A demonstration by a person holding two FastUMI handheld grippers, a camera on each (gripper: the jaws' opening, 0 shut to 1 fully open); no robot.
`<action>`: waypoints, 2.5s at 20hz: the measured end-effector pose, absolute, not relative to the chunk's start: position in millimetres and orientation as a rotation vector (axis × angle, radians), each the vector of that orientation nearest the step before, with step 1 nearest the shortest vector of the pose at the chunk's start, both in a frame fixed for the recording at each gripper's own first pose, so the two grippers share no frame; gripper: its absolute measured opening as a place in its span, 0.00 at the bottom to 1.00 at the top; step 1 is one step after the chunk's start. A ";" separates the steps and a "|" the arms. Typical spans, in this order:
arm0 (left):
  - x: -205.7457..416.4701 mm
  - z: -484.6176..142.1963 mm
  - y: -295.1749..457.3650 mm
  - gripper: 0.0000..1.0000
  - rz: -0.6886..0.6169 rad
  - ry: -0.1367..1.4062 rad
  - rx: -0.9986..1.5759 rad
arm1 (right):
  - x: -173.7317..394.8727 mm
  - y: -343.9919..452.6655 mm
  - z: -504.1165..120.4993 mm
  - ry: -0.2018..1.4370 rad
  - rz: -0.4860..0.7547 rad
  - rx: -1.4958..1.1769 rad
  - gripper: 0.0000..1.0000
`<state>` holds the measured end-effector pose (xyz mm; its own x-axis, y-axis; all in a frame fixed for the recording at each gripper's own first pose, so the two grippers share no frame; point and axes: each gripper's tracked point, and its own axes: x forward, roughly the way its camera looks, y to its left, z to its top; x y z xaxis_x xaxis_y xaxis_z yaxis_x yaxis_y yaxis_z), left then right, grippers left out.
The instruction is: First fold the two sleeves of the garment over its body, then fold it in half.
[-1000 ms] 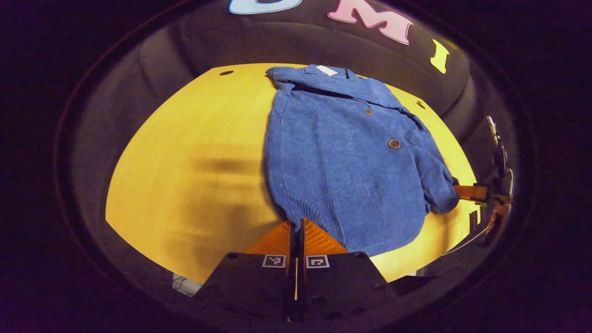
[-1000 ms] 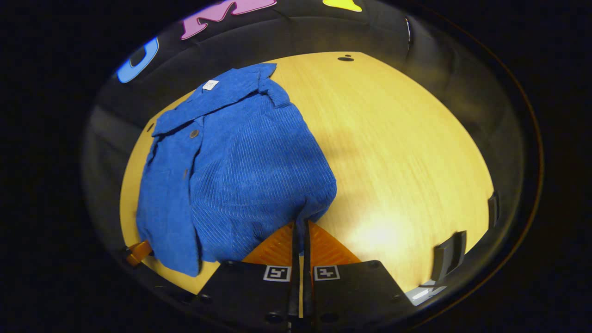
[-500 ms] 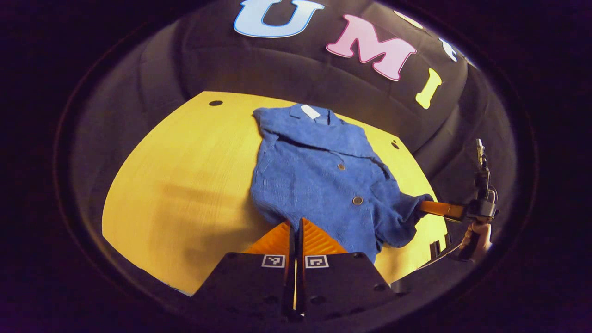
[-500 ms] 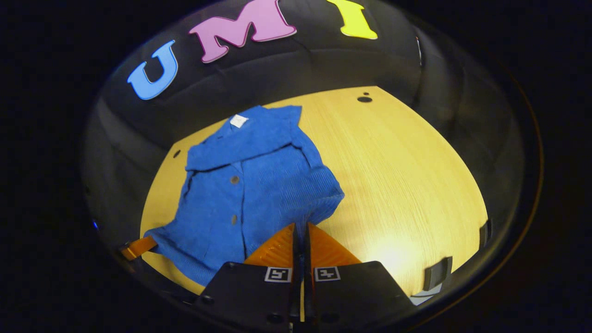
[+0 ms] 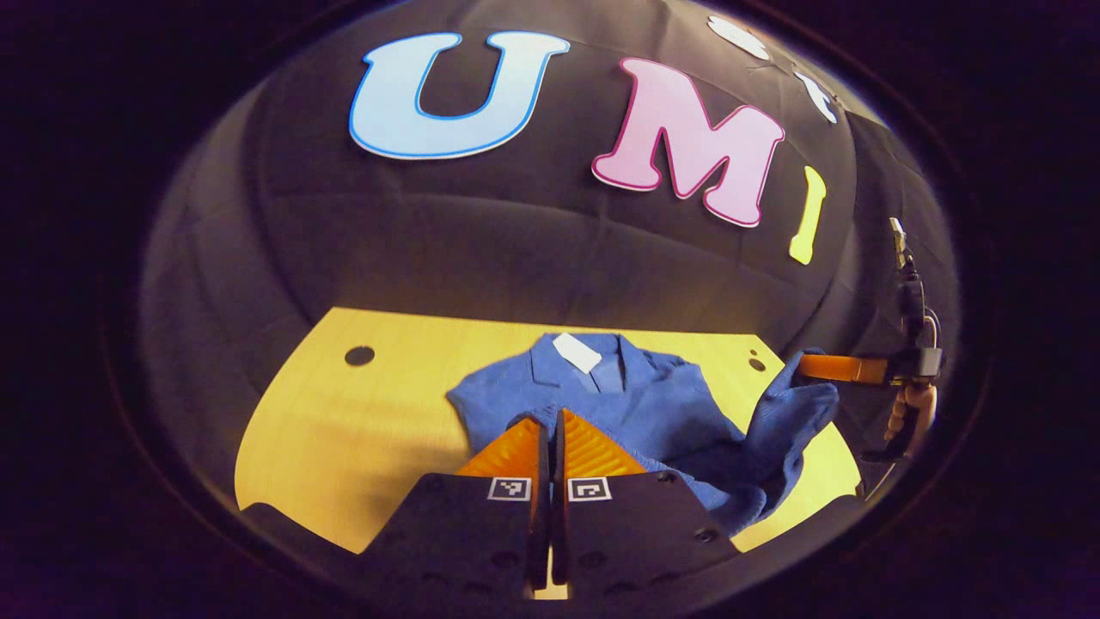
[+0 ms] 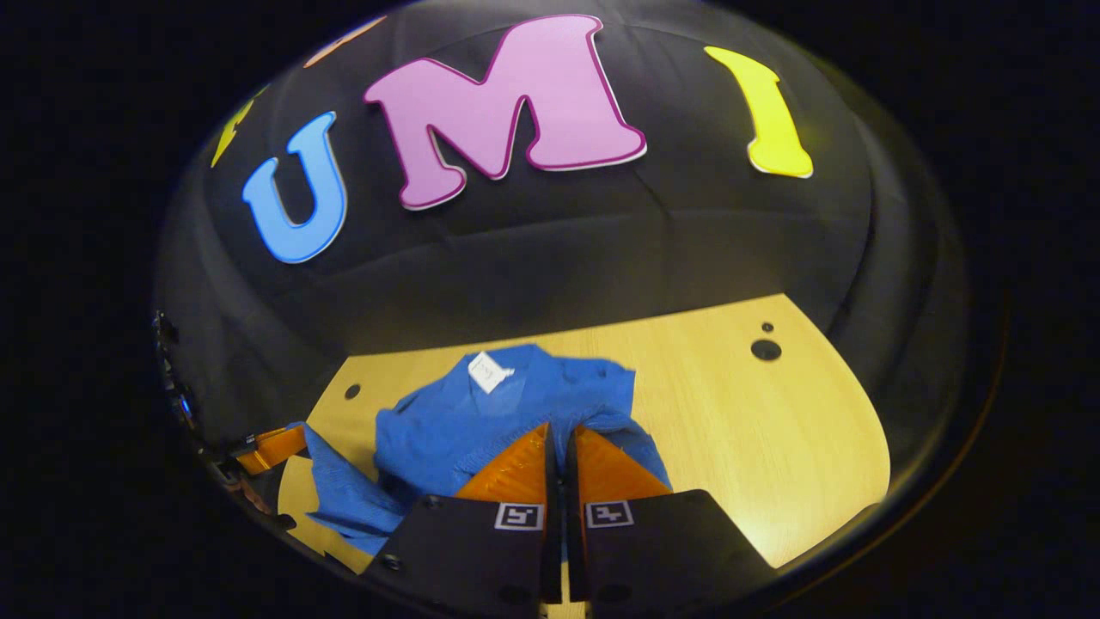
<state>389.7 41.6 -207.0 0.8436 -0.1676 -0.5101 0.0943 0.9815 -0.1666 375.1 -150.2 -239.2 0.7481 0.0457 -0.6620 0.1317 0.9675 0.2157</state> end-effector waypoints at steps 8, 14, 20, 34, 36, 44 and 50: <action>538.0 -262.9 82.0 0.31 0.003 0.409 -0.012 | 508.3 -204.8 -291.7 0.574 -0.179 0.203 0.49; 509.4 -236.9 66.0 0.87 0.024 0.419 -0.076 | 483.1 -179.5 -285.5 0.572 -0.116 0.129 0.98; 420.6 -141.5 45.8 0.87 -0.019 0.292 -0.112 | 401.2 -137.9 -211.7 0.512 -0.088 0.064 0.98; 110.7 -49.2 0.4 0.84 -0.100 0.106 -0.059 | 124.9 -27.8 25.7 0.112 0.006 -0.022 0.84; 82.2 -51.6 -13.1 0.84 -0.134 0.090 -0.038 | 97.9 -24.3 17.8 0.151 0.023 -0.045 0.85; 42.1 -58.0 -23.2 0.84 -0.073 0.142 -0.053 | 63.9 -31.2 7.9 0.205 0.028 0.088 0.98; 34.4 -50.3 -11.4 0.84 -0.014 0.128 -0.086 | 67.2 -32.7 23.0 0.158 0.036 0.067 0.98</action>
<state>34.4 -11.4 -50.3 0.9917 -0.0198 -0.1270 0.0089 0.9962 -0.0863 67.2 -32.7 23.0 0.9869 0.0407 -0.1559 -0.0301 0.9971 0.0692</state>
